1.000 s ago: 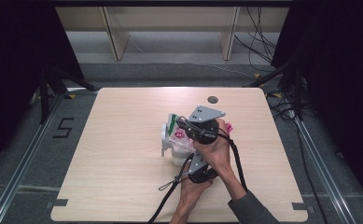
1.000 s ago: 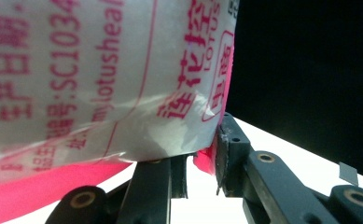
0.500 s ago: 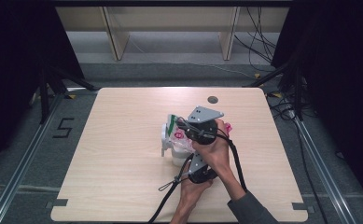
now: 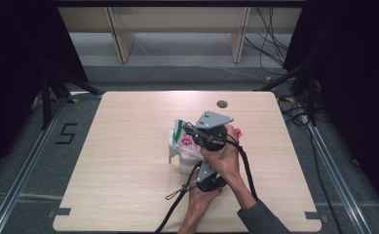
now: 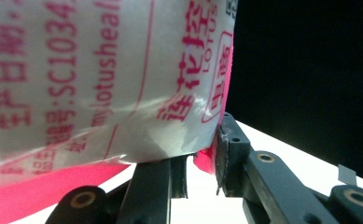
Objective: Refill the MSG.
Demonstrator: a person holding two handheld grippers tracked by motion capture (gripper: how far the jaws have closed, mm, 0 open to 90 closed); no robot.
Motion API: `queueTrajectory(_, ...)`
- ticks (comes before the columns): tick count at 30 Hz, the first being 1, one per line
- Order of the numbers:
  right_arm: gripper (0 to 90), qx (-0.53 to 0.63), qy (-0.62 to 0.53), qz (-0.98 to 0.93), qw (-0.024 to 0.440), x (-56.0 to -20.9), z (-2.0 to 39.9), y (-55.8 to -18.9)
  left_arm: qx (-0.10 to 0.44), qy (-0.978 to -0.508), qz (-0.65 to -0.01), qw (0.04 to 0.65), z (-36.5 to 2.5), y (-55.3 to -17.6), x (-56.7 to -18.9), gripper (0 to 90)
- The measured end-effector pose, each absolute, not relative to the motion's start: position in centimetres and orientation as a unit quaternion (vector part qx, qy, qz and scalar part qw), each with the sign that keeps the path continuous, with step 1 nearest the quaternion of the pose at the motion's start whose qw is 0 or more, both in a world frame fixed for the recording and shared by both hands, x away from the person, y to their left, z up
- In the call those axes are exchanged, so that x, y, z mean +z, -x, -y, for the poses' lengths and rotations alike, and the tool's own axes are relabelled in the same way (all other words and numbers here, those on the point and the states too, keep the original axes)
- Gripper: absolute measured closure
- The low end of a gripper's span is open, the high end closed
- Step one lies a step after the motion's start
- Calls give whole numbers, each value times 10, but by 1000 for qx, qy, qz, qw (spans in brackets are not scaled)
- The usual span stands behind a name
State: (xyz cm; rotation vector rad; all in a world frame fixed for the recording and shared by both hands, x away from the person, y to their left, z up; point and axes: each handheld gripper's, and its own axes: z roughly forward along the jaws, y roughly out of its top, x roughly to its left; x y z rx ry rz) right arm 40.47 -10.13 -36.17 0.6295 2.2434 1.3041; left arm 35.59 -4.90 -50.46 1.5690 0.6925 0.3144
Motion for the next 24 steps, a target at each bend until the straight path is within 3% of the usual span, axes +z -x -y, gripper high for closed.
queueTrajectory(22, 899, 476, -239, -816, 225, -363, 104, -408, 137, -686, -307, 645, 50, -357, -505, 762)
queueTrajectory(23, 899, 477, -237, -814, 231, -362, 104, -408, 146, -706, -293, 628, 46, -357, -505, 762)
queueTrajectory(24, 899, 479, -237, -812, 235, -362, 104, -408, 136, -692, -299, 643, 48, -357, -505, 762)
